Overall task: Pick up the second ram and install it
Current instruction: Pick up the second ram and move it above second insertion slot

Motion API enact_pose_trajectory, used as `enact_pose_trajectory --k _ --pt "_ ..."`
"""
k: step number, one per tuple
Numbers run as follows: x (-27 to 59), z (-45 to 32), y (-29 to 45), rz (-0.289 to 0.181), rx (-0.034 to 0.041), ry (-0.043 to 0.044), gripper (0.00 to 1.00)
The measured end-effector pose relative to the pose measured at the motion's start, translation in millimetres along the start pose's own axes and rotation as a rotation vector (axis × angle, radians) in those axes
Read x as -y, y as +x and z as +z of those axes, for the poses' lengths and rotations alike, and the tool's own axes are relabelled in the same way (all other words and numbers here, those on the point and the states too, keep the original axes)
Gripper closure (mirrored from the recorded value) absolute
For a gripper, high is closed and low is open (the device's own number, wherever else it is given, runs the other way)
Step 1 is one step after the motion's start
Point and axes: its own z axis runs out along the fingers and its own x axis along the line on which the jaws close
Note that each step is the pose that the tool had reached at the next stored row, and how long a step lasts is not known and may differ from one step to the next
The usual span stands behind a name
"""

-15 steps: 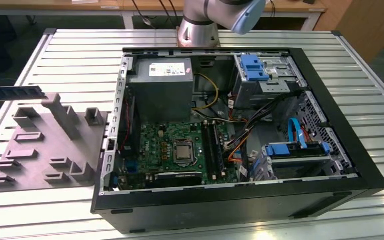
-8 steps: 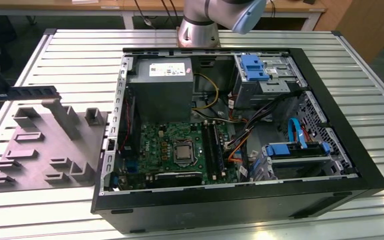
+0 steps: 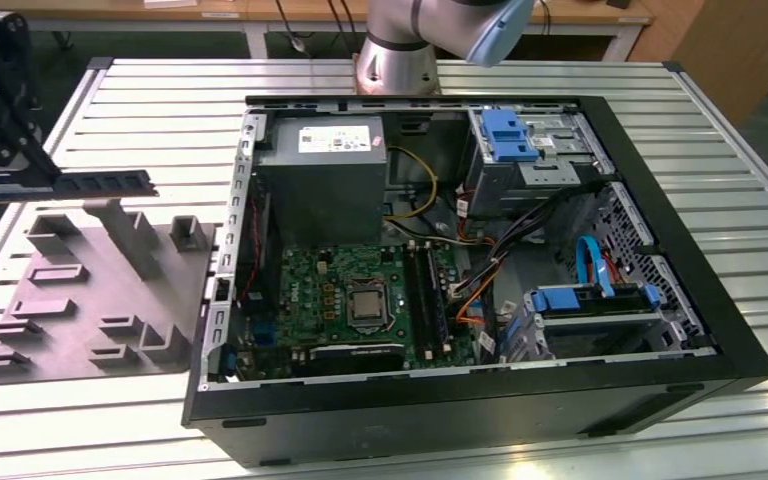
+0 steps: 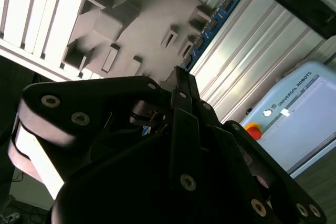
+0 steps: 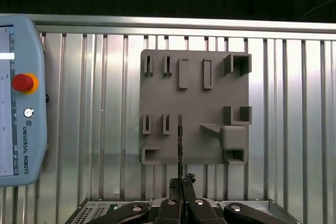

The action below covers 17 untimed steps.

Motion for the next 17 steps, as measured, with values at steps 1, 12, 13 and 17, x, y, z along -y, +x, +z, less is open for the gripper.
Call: enact_pose_trajectory --k 1,12,13,17 --pt "4.5 -0.2 0.0 0.0 -0.0001 -0.0001 0.88" --pt "53.8 -1.8 0.0 0.0 0.0 0.0 0.88" --pt "58.3 -1.9 0.0 0.0 0.0001 0.0 0.88" --pt "76.5 -2.6 0.0 0.0 0.0 -0.0001 0.88"
